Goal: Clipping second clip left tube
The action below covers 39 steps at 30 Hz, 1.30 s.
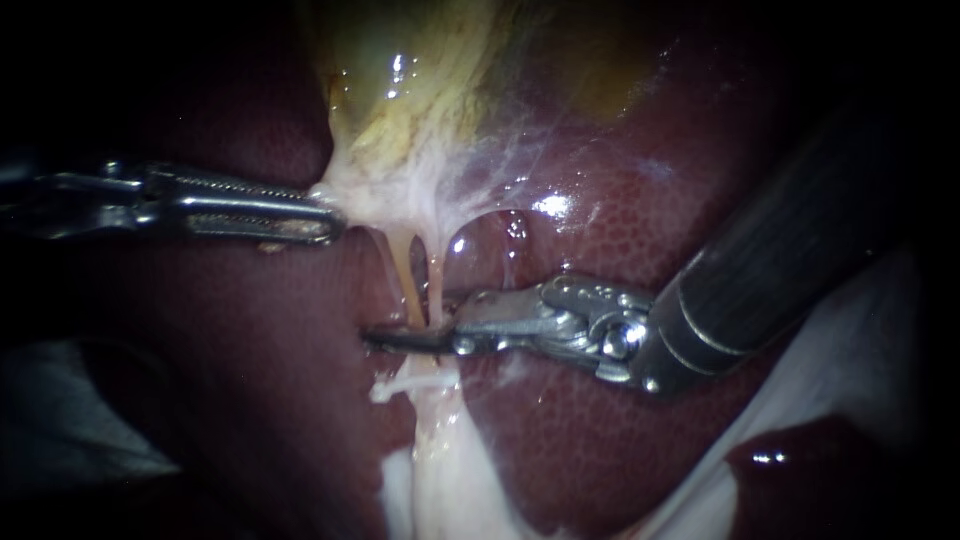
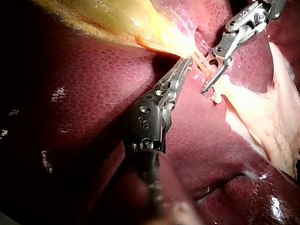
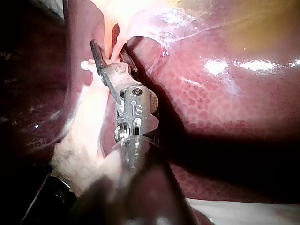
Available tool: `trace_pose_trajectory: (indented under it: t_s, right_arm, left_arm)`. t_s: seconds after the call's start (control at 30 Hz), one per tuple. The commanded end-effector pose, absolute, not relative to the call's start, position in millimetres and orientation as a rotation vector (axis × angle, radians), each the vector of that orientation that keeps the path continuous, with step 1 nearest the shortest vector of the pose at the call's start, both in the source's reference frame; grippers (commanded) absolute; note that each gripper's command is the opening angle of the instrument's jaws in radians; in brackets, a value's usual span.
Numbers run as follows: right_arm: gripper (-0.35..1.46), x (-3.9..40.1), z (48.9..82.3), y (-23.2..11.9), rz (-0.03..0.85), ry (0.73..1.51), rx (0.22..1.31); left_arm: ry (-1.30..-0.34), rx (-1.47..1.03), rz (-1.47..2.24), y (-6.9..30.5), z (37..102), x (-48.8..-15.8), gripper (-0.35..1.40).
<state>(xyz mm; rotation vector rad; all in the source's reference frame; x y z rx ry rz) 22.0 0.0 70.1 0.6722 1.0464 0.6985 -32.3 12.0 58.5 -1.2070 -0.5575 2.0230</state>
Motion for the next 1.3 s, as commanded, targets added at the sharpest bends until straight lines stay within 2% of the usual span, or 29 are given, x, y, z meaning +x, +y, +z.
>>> trace_pose_trajectory:
  t_s: [0.03,0.13,0.23,0.47,1.3]
  right_arm:
    - [0.04,22.0,70.1,0.0,0.698,1.043,0.672]
    - [0.34,22.2,70.3,0.1,0.705,1.063,0.672]
    - [0.49,22.8,70.6,0.5,0.692,1.107,0.621]
    - [0.50,22.5,70.7,0.5,0.643,1.141,0.604]
    - [0.50,16.7,69.1,0.9,0.464,1.186,0.735]
  left_arm:
    - [-0.558,-1.207,2.023,12.0,58.5,-32.3,-0.35]
    - [-0.558,-1.207,2.023,12.0,58.5,-32.2,-0.35]
    - [-0.558,-1.208,2.023,12.0,58.5,-32.2,-0.35]
    - [-0.559,-1.208,2.024,12.0,58.4,-32.0,-0.35]
    - [-0.564,-1.210,2.025,12.2,58.6,-31.3,-0.35]
